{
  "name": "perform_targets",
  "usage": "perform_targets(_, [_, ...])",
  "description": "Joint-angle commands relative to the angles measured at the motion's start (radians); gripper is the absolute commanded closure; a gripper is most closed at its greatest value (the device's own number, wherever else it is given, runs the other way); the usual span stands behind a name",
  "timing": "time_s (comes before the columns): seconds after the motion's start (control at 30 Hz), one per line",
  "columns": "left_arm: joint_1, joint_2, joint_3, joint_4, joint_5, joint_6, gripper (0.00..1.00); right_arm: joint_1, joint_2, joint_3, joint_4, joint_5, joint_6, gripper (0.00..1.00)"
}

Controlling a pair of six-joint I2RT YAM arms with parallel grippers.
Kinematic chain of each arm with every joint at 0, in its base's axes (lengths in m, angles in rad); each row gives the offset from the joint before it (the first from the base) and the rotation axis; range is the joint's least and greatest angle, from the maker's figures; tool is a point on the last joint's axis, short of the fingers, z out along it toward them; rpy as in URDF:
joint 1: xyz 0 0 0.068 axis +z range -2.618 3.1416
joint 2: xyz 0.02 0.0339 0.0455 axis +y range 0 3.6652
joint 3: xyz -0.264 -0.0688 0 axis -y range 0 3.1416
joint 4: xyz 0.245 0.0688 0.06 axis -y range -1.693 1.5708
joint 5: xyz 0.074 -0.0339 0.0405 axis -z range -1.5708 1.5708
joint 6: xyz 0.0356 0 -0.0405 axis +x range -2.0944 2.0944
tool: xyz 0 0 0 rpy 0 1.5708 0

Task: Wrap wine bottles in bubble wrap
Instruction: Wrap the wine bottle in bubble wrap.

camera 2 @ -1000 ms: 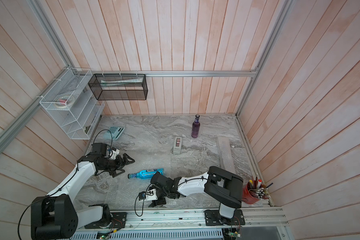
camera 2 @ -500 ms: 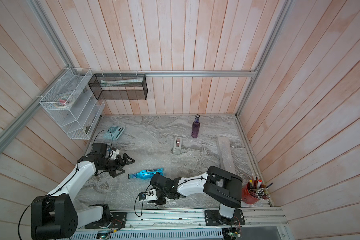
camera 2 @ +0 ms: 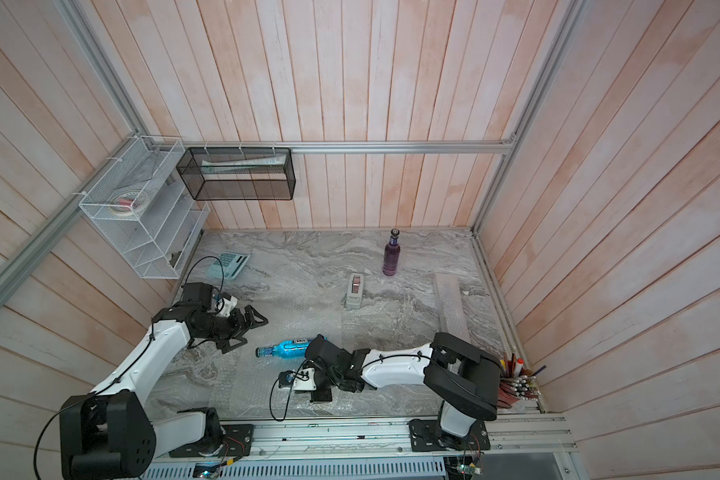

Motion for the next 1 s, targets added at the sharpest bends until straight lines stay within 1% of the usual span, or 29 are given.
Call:
perform_targets(0.0, [0.002, -0.040, 0.099, -0.049, -0.037, 0.025, 0.00, -0.065, -0.050, 0.052, -0.037, -0.042, 0.036, 0.94])
perform_targets(0.2, [-0.018, -0.044, 0.215, -0.092, -0.043, 0.006, 0.00, -0.212, -0.018, 0.164, -0.113, -0.102, 0.033, 0.93])
perform_targets(0.4, [-0.052, -0.047, 0.291, -0.134, -0.067, -0.008, 0.02, -0.303, 0.100, 0.293, -0.199, -0.121, -0.023, 0.90])
perform_targets(0.6, [-0.070, -0.082, 0.264, -0.192, -0.067, -0.027, 0.12, -0.332, 0.204, 0.376, -0.215, -0.135, -0.048, 0.90])
perform_targets(0.67, [-0.076, -0.089, 0.245, -0.208, -0.062, -0.027, 0.15, -0.337, 0.239, 0.398, -0.209, -0.133, -0.050, 0.88])
perform_targets(0.7, [-0.078, -0.092, 0.225, -0.205, -0.054, -0.026, 0.15, -0.340, 0.249, 0.404, -0.202, -0.135, -0.050, 0.87])
perform_targets(0.8, [-0.084, -0.093, 0.153, -0.166, -0.032, -0.048, 0.23, -0.349, 0.286, 0.422, -0.177, -0.144, -0.040, 0.86])
perform_targets(0.87, [-0.087, -0.088, 0.127, -0.136, -0.045, -0.059, 0.26, -0.350, 0.307, 0.434, -0.162, -0.139, -0.038, 0.84])
perform_targets(0.97, [-0.088, -0.058, 0.092, -0.085, -0.044, -0.052, 0.29, -0.354, 0.331, 0.442, -0.134, -0.146, -0.023, 0.80])
